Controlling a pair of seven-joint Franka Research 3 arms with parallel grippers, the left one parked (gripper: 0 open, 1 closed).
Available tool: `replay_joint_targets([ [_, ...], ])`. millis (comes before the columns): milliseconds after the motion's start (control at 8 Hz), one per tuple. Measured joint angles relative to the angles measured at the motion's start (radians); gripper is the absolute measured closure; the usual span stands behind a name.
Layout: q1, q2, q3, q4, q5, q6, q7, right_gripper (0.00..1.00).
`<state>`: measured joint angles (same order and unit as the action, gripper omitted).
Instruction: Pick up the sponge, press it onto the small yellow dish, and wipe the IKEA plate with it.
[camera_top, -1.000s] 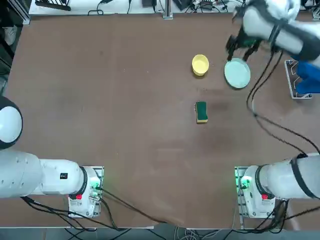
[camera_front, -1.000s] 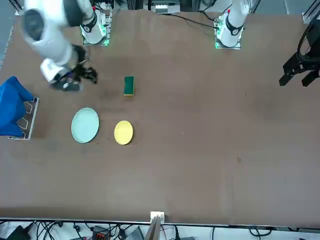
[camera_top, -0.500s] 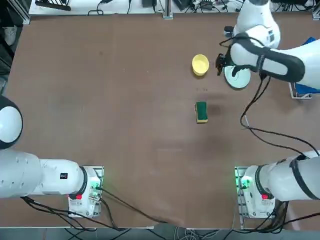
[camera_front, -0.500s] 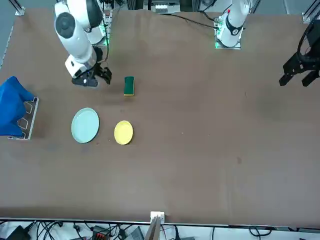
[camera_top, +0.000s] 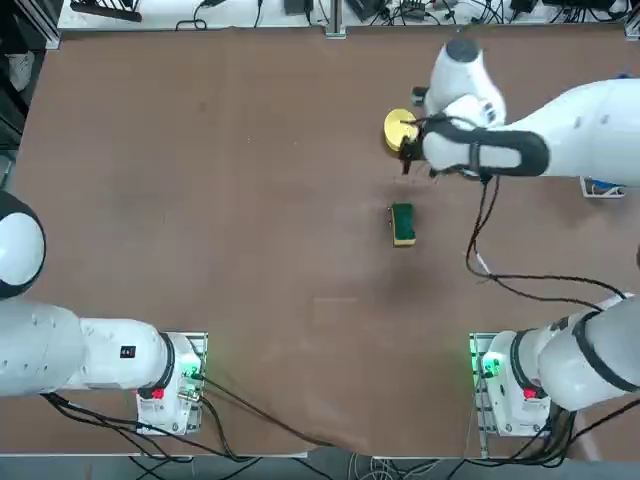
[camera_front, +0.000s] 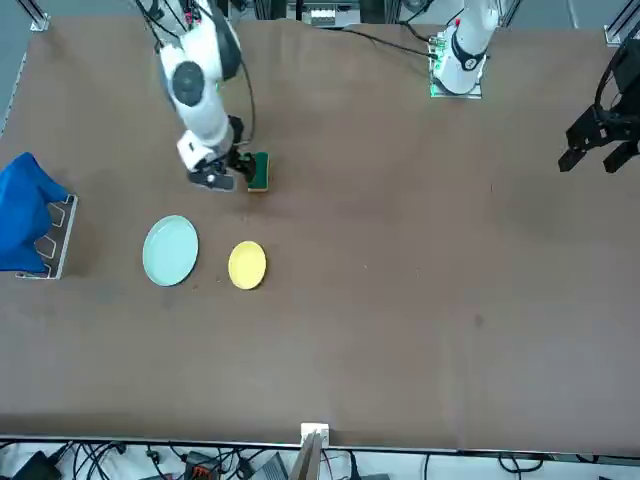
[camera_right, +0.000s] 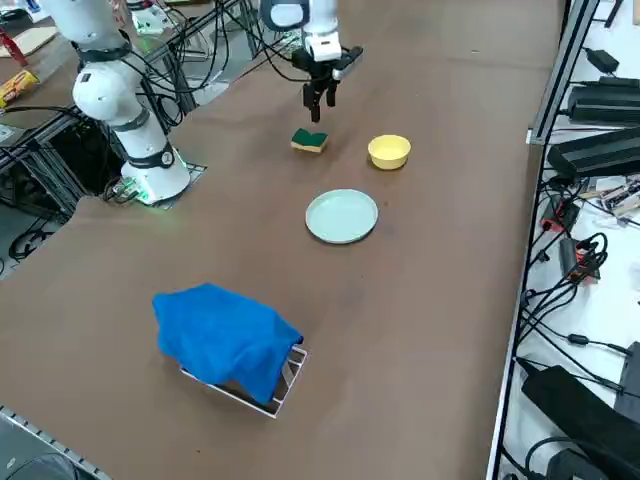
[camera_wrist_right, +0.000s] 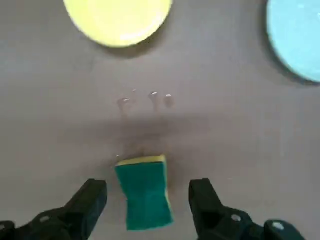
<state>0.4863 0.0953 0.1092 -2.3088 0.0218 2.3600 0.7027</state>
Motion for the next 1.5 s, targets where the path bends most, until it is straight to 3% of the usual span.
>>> replay_joint_targets([
  [375,0.041,0.037,-0.001,-0.066,0.000,0.106,0.003,0.00],
  [1500,0.084,0.145,-0.001,-0.077,-0.001,0.147,0.003,0.00],
])
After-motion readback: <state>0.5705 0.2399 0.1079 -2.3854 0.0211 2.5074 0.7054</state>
